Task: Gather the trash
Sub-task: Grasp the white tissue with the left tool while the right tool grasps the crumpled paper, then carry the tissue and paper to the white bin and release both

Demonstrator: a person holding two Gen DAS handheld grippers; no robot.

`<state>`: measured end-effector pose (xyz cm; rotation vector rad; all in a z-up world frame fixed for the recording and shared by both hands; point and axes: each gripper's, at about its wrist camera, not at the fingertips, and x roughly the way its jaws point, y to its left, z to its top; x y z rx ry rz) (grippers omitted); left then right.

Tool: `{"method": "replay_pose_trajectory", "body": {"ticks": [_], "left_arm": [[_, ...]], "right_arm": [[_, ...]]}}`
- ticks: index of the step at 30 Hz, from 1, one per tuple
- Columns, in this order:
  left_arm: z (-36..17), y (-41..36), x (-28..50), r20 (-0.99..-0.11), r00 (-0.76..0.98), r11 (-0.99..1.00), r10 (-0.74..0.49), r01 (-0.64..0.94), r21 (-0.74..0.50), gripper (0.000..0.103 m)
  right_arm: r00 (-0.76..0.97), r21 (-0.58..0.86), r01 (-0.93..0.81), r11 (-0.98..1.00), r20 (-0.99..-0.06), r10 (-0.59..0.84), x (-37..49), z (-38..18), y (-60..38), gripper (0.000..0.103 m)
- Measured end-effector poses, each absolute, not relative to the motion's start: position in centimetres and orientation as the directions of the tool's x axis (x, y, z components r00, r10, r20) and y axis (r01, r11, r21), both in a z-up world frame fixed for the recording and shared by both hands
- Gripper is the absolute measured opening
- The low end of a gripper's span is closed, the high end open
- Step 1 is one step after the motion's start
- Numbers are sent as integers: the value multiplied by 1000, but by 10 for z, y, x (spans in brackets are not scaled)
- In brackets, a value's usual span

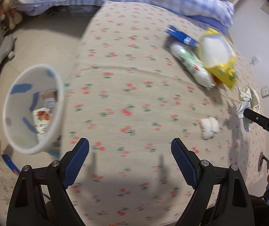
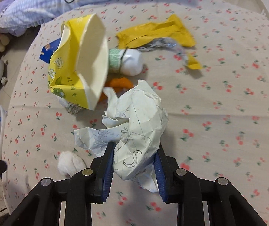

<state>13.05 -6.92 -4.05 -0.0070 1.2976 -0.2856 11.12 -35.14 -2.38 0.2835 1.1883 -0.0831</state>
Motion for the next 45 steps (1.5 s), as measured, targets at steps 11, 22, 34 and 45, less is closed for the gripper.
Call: {"method": "replay_pose_trajectory", "body": {"ticks": [11,22,34,45], "left_arm": [[-48,-153,123,-935,202,923,-291,318,-219,90],[-58,-195,122,-911,187,894,-369,338,-293,61],[-70,-209,133,-915,189,901,-357,327,-285,27],[-50,-179,136,-905,252,914,-344,312,-260,21]], "right_arm": [[380,194,236,952,-920,94,77,-20,-384,35],[369,184,270,945,-927,75,62,-28,-410,35],[358,182,256,949,-930,82,60,-32,-410,35],[379,190,216,958,-920,97,69,-19,-390,35]]}}
